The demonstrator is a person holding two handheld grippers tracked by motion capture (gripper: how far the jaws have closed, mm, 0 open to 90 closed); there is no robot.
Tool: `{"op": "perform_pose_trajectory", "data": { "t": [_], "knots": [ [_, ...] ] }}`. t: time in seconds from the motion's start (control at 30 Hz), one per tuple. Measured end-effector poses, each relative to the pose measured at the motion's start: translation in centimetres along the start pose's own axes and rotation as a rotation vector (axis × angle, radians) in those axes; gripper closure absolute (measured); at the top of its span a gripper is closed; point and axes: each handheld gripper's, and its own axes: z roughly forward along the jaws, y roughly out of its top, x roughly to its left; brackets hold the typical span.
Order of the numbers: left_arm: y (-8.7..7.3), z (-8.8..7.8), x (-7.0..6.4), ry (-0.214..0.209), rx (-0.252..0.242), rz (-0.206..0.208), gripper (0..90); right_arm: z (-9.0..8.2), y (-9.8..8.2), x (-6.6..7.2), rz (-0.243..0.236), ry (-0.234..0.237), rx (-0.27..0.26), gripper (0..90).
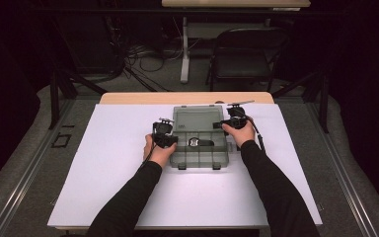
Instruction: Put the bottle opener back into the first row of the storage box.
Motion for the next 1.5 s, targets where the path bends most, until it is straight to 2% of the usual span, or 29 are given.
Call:
{"op": "perform_pose_trajectory", "data": {
  "t": [0.37,0.73,0.9,0.93,1.5],
  "knots": [
    [0.0,0.0,0.0,0.002,-0.001,0.000,76.6,-0.9,0.4,-0.2,-0.035,-0.009,-0.012,57.6],
    [0.0,0.0,0.0,0.004,0.000,0.004,76.8,-1.9,0.7,-0.7,-0.054,0.013,-0.039,71.0],
    [0.0,0.0,0.0,0.003,0.002,0.007,76.8,-2.2,0.7,-0.9,-0.046,0.024,-0.047,75.3],
    [0.0,0.0,-0.1,0.004,0.002,0.007,76.8,-2.3,0.7,-0.9,-0.047,0.025,-0.044,79.4],
    [0.0,0.0,-0.1,0.005,0.001,0.006,76.9,-2.7,0.5,-0.9,-0.053,0.013,-0.077,83.1]
  ]
}}
